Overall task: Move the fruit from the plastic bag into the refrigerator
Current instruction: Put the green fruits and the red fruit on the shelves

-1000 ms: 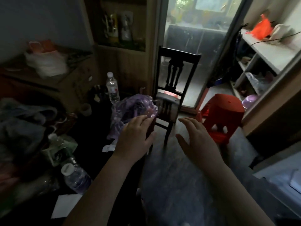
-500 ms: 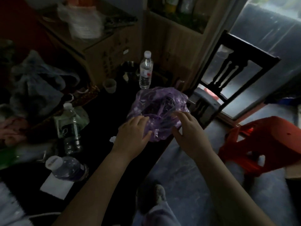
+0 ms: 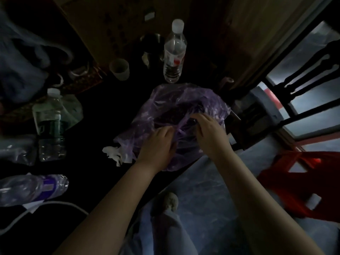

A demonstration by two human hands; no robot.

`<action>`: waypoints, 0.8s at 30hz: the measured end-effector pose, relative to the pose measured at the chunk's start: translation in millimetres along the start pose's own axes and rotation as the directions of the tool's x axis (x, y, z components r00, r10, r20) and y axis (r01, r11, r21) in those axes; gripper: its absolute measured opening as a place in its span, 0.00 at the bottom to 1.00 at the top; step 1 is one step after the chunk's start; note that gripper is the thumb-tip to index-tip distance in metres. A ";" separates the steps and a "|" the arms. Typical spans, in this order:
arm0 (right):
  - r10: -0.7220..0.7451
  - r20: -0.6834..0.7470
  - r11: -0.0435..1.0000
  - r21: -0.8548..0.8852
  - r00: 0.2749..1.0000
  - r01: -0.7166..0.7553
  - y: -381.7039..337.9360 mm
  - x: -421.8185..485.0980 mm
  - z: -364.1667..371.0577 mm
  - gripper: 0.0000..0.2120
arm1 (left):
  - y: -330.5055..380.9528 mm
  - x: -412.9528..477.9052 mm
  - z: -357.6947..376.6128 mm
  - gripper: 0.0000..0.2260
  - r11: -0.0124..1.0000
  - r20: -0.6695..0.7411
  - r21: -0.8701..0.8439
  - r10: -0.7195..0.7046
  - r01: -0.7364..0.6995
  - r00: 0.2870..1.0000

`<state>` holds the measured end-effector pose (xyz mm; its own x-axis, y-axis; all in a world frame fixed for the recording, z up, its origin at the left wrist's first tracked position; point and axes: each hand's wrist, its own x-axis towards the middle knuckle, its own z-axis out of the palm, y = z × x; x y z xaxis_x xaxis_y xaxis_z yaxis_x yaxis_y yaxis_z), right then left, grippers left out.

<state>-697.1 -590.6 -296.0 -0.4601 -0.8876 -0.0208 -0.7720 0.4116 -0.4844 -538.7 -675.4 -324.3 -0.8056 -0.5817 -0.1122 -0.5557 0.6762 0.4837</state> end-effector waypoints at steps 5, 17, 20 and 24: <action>-0.006 0.033 1.000 0.002 0.999 0.006 24.3 11.5 9.3 0.16 | 4.4 15.9 19.0 0.21 0.999 0.050 0.003 -0.052 0.052 0.997; 0.116 -0.038 0.993 -0.014 0.992 -0.117 59.0 -11.3 2.9 0.15 | 28.7 5.3 40.0 0.16 0.996 0.011 -0.059 -0.063 0.063 0.998; 0.143 -0.004 0.989 -0.048 0.990 -0.143 62.0 -16.7 3.1 0.18 | 33.1 0.7 47.0 0.15 0.995 0.013 -0.063 -0.075 0.076 0.997; 0.167 0.014 0.984 -0.063 0.986 -0.166 65.3 -19.4 8.2 0.24 | 35.9 -0.7 53.8 0.18 0.991 -0.006 -0.068 -0.114 0.114 0.993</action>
<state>-734.9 -548.2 -334.4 -0.5765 -0.8091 -0.1140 -0.7110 0.5655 -0.4179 -569.1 -626.4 -353.6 -0.7356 -0.6579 -0.1615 -0.6282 0.5733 0.5260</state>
